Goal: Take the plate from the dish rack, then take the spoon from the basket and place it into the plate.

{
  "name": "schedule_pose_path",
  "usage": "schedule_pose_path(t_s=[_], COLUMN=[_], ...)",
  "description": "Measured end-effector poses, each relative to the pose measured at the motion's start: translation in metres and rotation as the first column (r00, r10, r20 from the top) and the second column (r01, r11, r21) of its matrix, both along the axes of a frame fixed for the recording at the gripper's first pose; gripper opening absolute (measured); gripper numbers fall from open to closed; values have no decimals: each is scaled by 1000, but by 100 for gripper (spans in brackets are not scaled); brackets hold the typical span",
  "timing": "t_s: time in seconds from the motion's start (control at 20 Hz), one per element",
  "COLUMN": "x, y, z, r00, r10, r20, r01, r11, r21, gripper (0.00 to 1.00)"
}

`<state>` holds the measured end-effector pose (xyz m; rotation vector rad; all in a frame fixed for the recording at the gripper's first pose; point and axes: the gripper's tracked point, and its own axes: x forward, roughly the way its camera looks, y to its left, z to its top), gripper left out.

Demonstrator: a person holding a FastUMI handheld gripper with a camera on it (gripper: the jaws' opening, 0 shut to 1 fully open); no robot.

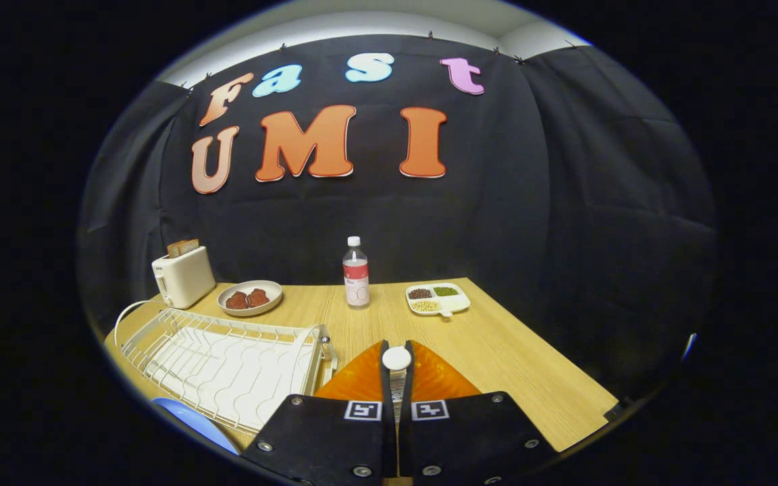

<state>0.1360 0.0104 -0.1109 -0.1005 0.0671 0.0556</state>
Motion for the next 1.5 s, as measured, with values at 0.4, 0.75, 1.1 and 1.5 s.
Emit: schedule_pose_path(t_s=[0.4, 0.75, 1.1, 1.5], x=[-62, -139, -196, -223], y=[54, 127, 188, 224], z=[58, 60, 5, -68], r00=[994, 977, 945, 890], r10=[77, 202, 327, 433], r20=[76, 61, -24, -145], r01=[-79, -204, -327, -433], r11=[997, 979, 945, 901], r21=[11, 22, 13, 33], gripper=[1, 1, 1, 1])
